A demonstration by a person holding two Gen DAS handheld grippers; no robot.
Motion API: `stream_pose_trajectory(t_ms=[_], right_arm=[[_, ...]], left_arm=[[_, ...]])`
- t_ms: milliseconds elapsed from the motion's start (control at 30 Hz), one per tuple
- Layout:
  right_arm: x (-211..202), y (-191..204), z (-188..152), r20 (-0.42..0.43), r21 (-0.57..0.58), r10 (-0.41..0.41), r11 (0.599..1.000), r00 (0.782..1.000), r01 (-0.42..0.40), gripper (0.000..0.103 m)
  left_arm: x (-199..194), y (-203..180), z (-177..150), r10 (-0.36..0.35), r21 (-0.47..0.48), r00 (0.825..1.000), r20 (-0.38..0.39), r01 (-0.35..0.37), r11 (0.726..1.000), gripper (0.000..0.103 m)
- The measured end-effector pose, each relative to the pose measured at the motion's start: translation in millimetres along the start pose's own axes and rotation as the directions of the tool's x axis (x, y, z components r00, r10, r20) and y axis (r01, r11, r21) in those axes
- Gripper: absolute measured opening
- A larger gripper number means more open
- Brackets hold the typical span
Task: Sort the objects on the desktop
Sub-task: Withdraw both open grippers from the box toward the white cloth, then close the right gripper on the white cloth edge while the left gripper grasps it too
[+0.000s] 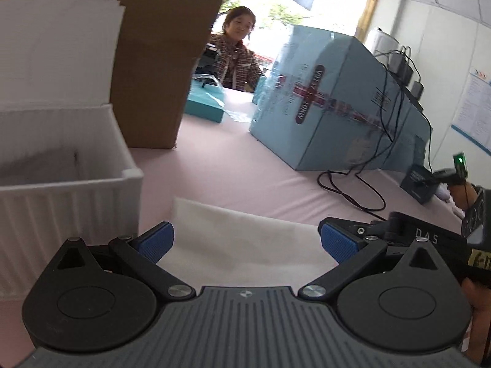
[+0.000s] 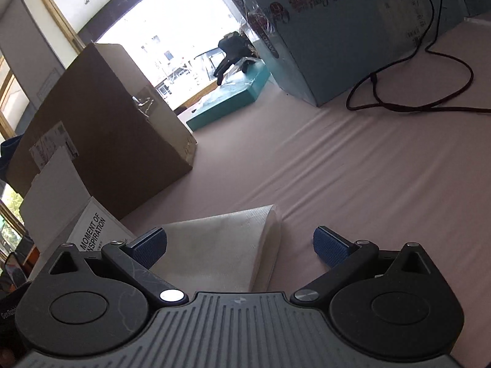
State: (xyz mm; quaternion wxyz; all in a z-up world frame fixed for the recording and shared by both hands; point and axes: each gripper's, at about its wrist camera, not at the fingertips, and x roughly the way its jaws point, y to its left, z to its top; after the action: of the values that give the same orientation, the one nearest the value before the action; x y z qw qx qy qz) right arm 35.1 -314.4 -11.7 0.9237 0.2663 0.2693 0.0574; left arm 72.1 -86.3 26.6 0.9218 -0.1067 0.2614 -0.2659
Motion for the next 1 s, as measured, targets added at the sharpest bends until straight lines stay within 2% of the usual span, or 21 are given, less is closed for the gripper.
stream_pose_trajectory(t_ms=[100, 233, 300, 333, 367, 400, 433, 467, 500, 567, 700, 833, 1000], right_arm=[[1, 9, -4, -0.011, -0.072, -0.022, 0.997, 1.000, 0.021, 0.103], [3, 22, -12, -0.030, -0.175, -0.028, 0.984, 0.999, 0.022, 0.098], [4, 28, -15, -0.038, -0.220, -0.036, 0.975, 0.999, 0.027, 0.090], [4, 29, -16, -0.043, -0.231, -0.032, 0.973, 0.999, 0.021, 0.080], [4, 30, -16, -0.050, -0.241, -0.028, 0.970, 0.998, 0.015, 0.059], [6, 29, -16, -0.060, -0.246, -0.025, 0.969, 0.998, 0.009, 0.046], [6, 28, -16, -0.067, -0.241, -0.022, 0.970, 0.998, 0.005, 0.027], [7, 25, -15, -0.071, -0.230, -0.018, 0.973, 0.997, 0.001, 0.015], [7, 23, -14, -0.075, -0.218, -0.012, 0.976, 0.997, -0.005, 0.010], [7, 22, -13, -0.078, -0.211, -0.008, 0.977, 0.997, -0.009, 0.007], [3, 20, -9, -0.077, -0.234, -0.017, 0.972, 0.997, -0.001, 0.006], [-11, 7, -3, -0.017, -0.265, -0.092, 0.961, 0.996, 0.085, 0.006], [-28, -20, 4, 0.002, -0.236, -0.107, 0.966, 0.994, 0.104, 0.006]], left_arm=[[-2, 7, -2, 0.011, -0.059, 1.000, 0.008, -0.010, 0.998, 0.103], [2, 11, -4, 0.025, -0.093, 0.999, -0.029, -0.027, 0.995, 0.103], [2, 11, -6, 0.036, -0.100, 0.999, -0.033, -0.039, 0.994, 0.103], [2, 11, -6, 0.038, -0.103, 0.999, -0.032, -0.041, 0.994, 0.103], [2, 11, -6, 0.039, -0.104, 0.999, -0.032, -0.043, 0.994, 0.103], [2, 11, -7, 0.041, -0.105, 0.999, -0.032, -0.044, 0.993, 0.103], [3, 10, -7, 0.042, -0.104, 0.999, -0.034, -0.045, 0.994, 0.103], [3, 11, -7, 0.043, -0.104, 0.998, -0.037, -0.047, 0.993, 0.103], [4, 11, -7, 0.044, -0.106, 0.998, -0.039, -0.047, 0.993, 0.103], [5, 11, -7, 0.042, -0.110, 0.998, -0.040, -0.046, 0.993, 0.103], [5, 11, -7, 0.040, -0.114, 0.998, -0.041, -0.045, 0.992, 0.103], [6, 12, -5, 0.022, -0.122, 0.999, -0.048, -0.028, 0.992, 0.103], [15, 15, -6, 0.020, -0.139, 0.995, -0.102, -0.034, 0.990, 0.103]])
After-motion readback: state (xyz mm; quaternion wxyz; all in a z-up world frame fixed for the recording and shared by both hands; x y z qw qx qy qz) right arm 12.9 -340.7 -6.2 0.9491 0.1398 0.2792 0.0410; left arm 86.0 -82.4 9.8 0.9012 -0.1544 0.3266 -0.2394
